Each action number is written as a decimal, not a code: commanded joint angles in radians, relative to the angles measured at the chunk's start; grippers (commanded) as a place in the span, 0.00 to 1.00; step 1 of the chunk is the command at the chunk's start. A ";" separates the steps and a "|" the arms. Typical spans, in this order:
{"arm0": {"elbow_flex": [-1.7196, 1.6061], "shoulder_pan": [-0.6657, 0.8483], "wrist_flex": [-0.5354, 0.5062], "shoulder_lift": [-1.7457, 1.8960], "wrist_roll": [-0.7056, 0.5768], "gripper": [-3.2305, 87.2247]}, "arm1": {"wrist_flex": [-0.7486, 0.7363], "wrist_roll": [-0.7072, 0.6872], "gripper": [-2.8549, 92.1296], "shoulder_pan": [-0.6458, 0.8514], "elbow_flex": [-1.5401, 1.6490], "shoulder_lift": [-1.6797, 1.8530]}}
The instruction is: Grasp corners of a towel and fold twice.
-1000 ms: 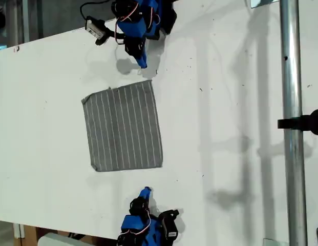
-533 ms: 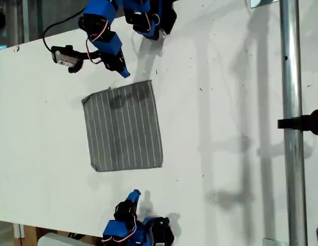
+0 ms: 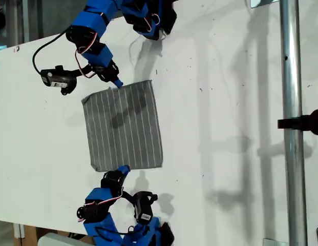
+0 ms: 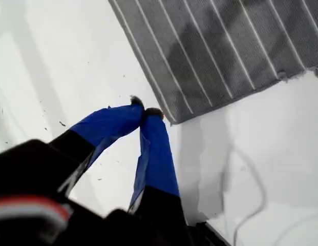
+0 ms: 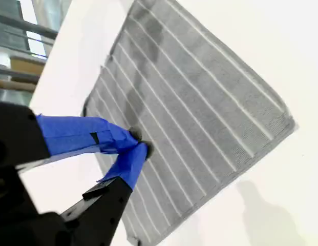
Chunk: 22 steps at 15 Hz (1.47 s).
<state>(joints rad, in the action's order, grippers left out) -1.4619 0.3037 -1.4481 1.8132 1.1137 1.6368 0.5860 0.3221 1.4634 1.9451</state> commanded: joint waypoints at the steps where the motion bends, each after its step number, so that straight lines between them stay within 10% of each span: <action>1: 0.166 0.008 -0.071 -0.051 -0.081 0.04 | 0.005 -0.031 0.03 -0.012 -0.064 0.009; 4: 0.233 0.000 -0.150 -0.109 -0.106 0.17 | 0.014 -0.035 0.03 -0.005 -0.055 0.012; 6: 0.235 -0.015 -0.158 -0.118 -0.144 0.35 | 0.029 -0.040 0.27 0.002 -0.041 0.020; 9: 0.232 -0.009 -0.173 -0.109 -0.166 0.36 | 0.029 -0.095 0.43 0.037 0.002 0.012; 22: 0.212 -0.012 -0.175 -0.115 -0.163 0.36 | -0.548 -0.147 0.39 0.081 0.568 -0.295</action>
<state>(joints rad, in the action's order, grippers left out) -1.2793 0.2976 -1.6168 1.6889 0.9541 1.1382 0.4525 0.3942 2.0371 1.6598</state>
